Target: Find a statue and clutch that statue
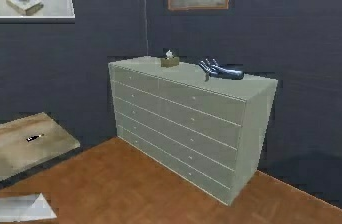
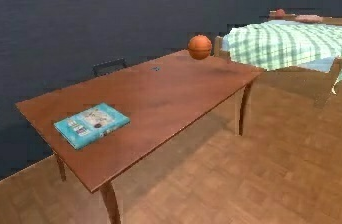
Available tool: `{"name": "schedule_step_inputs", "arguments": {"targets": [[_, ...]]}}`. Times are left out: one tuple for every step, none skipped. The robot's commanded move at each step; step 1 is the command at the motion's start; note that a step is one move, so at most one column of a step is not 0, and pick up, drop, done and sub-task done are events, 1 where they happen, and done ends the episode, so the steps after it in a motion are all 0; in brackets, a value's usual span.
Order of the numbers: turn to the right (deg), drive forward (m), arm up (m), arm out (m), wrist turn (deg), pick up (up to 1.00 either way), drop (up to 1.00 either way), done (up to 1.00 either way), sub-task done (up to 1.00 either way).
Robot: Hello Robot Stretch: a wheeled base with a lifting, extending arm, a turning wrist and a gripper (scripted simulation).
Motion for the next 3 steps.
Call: {"name": "schedule_step_inputs", "arguments": {"targets": [[9.0,0.00,0.00,0.00,0.0,0.00,0.00,0.00,0.00],[0.0,0.80,0.00,0.00,0.0,0.00,0.00,0.00,0.00],[-45.0,0.00,0.00,0.00,0.0,0.00,0.00,0.00,0.00]]}}
